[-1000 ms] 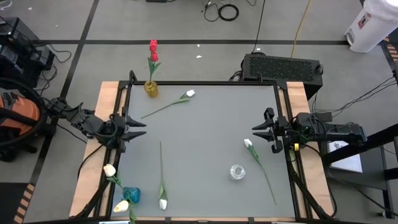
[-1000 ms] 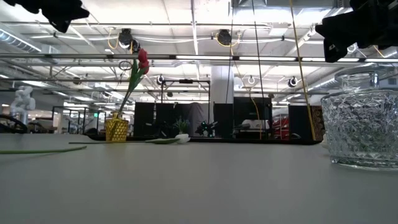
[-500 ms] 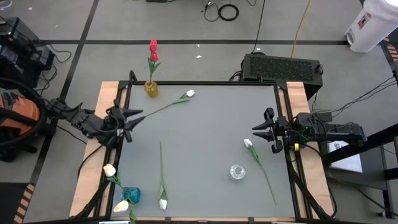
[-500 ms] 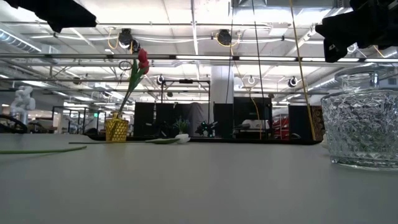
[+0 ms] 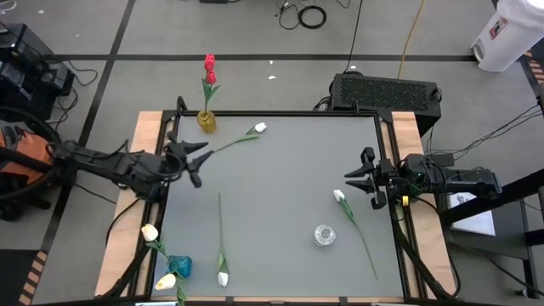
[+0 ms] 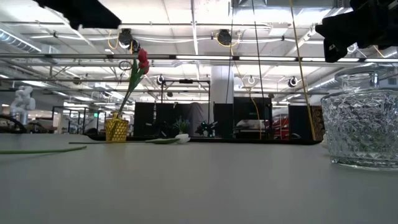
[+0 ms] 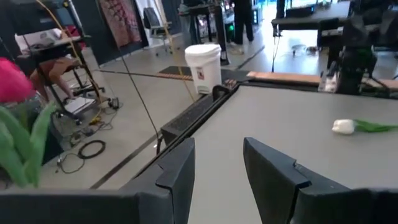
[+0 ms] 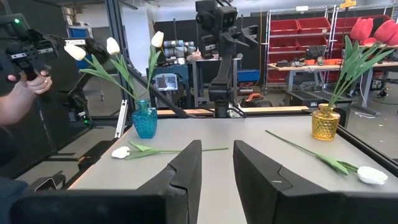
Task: Sort flowers into vase by color
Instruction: Put the top white tulip into the transparent vase
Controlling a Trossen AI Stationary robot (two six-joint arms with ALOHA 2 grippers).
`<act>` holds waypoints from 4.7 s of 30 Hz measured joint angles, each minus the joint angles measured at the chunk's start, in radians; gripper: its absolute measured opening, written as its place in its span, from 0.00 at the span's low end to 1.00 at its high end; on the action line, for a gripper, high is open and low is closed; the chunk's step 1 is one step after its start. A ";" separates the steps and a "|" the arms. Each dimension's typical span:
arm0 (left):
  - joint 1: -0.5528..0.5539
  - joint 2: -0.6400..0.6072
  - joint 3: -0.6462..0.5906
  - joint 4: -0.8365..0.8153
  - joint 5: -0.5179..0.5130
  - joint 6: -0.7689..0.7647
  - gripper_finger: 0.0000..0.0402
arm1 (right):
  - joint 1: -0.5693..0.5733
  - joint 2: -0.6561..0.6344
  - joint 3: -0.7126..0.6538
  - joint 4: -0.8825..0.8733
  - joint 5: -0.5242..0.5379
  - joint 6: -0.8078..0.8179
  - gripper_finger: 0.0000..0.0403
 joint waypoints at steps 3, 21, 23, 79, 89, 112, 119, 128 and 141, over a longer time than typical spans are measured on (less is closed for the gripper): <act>0.045 0.055 0.000 0.026 0.024 0.005 0.36 | 0.000 0.000 0.000 0.000 0.000 0.000 0.21; 0.354 0.338 0.000 0.105 0.208 0.004 0.36 | 0.000 0.000 0.002 0.000 0.000 0.000 0.21; 0.380 0.375 0.000 0.140 0.234 0.003 0.36 | 0.000 0.000 0.002 0.000 0.000 0.000 0.21; 0.662 0.651 0.000 0.145 0.586 -0.109 0.36 | 0.000 0.000 0.001 0.000 0.000 0.000 0.21; 0.693 0.875 0.130 0.075 0.606 -0.052 0.36 | 0.000 0.000 0.001 0.000 0.000 0.000 0.21; 0.717 0.966 0.311 -0.161 0.529 -0.188 0.36 | 0.000 0.000 0.000 0.000 0.000 0.000 0.21; 0.698 0.966 0.312 -0.091 0.556 -0.197 0.36 | 0.000 0.000 0.000 0.000 0.000 0.000 0.21; 0.699 0.966 0.312 -0.033 0.520 -0.310 0.36 | 0.000 0.000 0.000 0.000 0.000 0.000 0.21; 0.691 0.967 0.311 -0.170 0.501 -0.398 0.36 | 0.000 0.000 0.000 0.000 0.000 0.000 0.21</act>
